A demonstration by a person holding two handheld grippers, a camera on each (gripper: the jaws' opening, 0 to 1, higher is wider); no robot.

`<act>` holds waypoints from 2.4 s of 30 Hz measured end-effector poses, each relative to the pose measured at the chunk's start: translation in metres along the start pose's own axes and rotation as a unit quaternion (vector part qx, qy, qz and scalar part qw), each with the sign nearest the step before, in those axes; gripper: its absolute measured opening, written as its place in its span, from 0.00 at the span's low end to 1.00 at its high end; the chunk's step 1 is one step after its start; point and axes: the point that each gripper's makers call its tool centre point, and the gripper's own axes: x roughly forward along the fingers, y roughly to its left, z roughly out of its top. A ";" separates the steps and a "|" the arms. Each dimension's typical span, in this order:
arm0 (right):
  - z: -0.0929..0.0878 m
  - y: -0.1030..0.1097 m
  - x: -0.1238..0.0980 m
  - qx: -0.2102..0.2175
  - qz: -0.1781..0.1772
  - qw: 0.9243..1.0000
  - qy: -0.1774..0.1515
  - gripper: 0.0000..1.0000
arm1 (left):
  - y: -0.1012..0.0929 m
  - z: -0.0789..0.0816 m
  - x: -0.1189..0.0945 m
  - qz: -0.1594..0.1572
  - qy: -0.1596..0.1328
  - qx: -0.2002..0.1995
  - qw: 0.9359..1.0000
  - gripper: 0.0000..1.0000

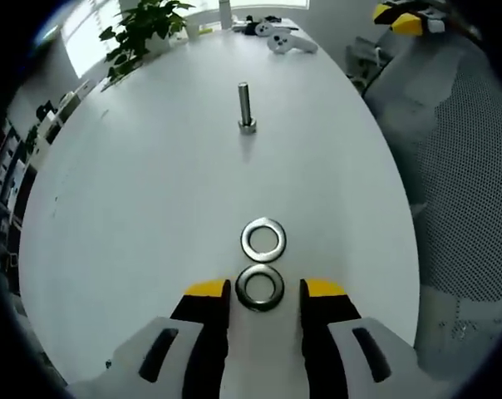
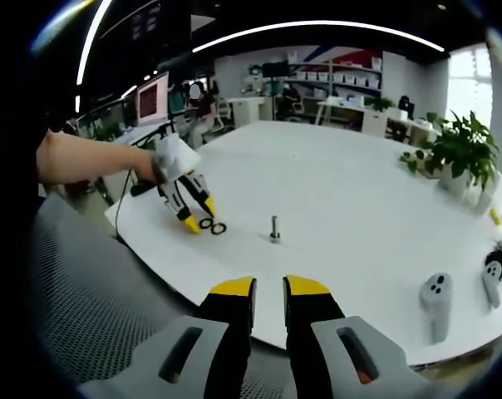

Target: Place the washer onto the threaded stud by aligning its center hole with the stud, sliding it down to the base, and recovering from edge contact or off-axis alignment until the washer reaches the visible bottom stop.

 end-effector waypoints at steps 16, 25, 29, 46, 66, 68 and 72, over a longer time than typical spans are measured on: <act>-0.001 0.000 0.000 0.000 0.000 1.000 0.001 0.16 | 0.004 -0.009 0.003 0.013 0.018 0.002 1.000 0.02; -0.002 -0.001 0.000 0.000 0.000 1.000 0.003 0.16 | 0.011 -0.012 -0.030 0.053 -0.022 -0.066 0.996 0.12; -0.002 -0.001 0.000 0.002 -0.001 1.000 0.002 0.16 | 0.008 -0.030 -0.051 0.076 -0.032 -0.142 0.986 0.23; -0.003 0.008 0.001 -0.007 0.025 1.000 0.008 0.14 | 0.007 -0.102 -0.045 0.112 0.045 -0.253 0.960 0.27; 0.001 0.007 0.001 -0.004 0.021 1.000 0.001 0.14 | 0.010 -0.108 -0.050 0.085 0.106 -0.233 0.963 0.21; 0.001 0.007 0.001 -0.004 0.021 1.000 0.000 0.14 | 0.011 -0.107 -0.050 0.086 0.104 -0.239 0.962 0.21; 0.001 0.007 0.001 -0.005 0.022 1.000 0.000 0.14 | 0.008 -0.106 -0.048 0.078 0.102 -0.218 0.967 0.00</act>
